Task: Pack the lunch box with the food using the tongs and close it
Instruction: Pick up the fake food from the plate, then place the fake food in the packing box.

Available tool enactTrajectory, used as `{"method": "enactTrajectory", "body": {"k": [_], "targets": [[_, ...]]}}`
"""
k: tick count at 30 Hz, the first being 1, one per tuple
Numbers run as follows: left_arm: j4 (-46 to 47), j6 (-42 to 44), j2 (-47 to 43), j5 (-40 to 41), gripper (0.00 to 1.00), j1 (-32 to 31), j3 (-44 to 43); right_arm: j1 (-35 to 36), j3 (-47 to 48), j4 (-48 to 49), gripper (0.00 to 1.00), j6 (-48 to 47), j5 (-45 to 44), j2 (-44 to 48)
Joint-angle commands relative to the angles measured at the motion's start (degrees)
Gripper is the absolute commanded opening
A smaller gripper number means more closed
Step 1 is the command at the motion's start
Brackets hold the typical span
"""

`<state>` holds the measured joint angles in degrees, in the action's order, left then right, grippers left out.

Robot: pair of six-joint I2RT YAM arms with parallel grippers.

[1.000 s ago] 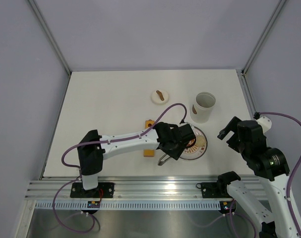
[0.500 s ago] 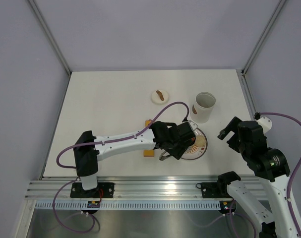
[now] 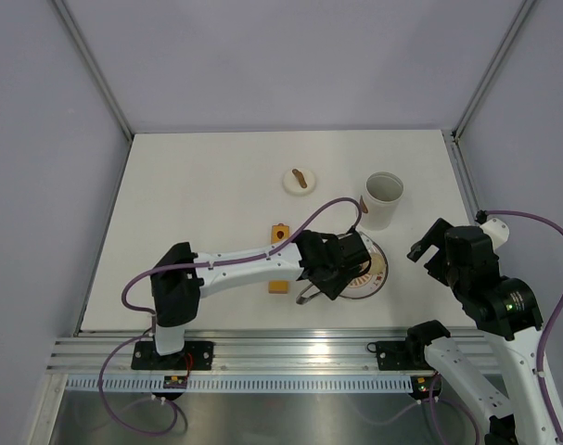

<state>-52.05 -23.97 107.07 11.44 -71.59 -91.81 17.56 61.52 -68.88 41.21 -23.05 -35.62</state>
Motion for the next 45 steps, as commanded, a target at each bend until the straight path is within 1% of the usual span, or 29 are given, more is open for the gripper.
{"method": "enactTrajectory", "body": {"k": [1, 5, 9, 16, 21, 26, 30, 31, 34, 38, 41, 45], "targets": [[1.16, 0.68, 0.25, 2.44, 0.54, 0.31, -2.15, 0.1, 1.68, -0.46, 0.99, 0.1, -1.38, 0.28], [1.34, 1.11, 0.34, 2.53, 0.51, 0.4, -2.06, 0.1, 1.76, -0.46, 1.0, 0.27, -1.38, 0.28], [0.81, 1.2, -0.19, 2.45, 0.42, 0.4, -2.5, 0.1, 1.85, -0.46, 0.99, 0.19, -1.3, 0.2], [-0.94, 1.03, -3.09, 2.8, 0.32, 0.49, -3.55, 0.1, 1.85, -0.02, 1.0, 0.1, -1.21, -0.33], [-2.7, 1.9, -5.37, 3.24, 0.24, 0.49, -6.18, 0.1, 1.94, 0.68, 0.99, 0.01, -0.86, -0.77], [-5.25, 3.48, -6.17, 1.92, 0.21, 1.89, -9.52, 0.1, 1.94, 0.42, 0.99, 0.01, -1.03, -0.42], [-4.38, 4.36, -6.96, 0.08, 0.22, 4.61, -12.77, 0.1, 2.47, -0.29, 0.99, 0.71, -2.35, 0.9], [-4.11, 4.54, -6.87, -0.19, 0.21, 5.58, -15.3, 0.1, 2.56, -0.2, 0.99, 0.71, -2.61, 1.25], [-4.37, 5.86, -5.29, -0.45, 0.21, 7.07, -20.06, 0.1, 3.26, -0.29, 0.99, 0.45, -2.97, 1.34], [-4.64, 7.35, -1.78, -1.16, 0.22, 9.01, -29.98, 0.1, 3.61, -0.73, 0.99, 0.71, -3.14, 0.81], [-3.5, 7.53, 0.77, -2.64, 0.22, 10.59, -33.95, 0.1, 3.52, -0.46, 0.99, 0.8, -3.41, 1.25], [-0.42, 7.44, 4.1, -6.16, 0.22, 12.35, -35.89, 0.1, 3.79, -0.9, 0.99, 0.62, -3.76, 0.81]]}}
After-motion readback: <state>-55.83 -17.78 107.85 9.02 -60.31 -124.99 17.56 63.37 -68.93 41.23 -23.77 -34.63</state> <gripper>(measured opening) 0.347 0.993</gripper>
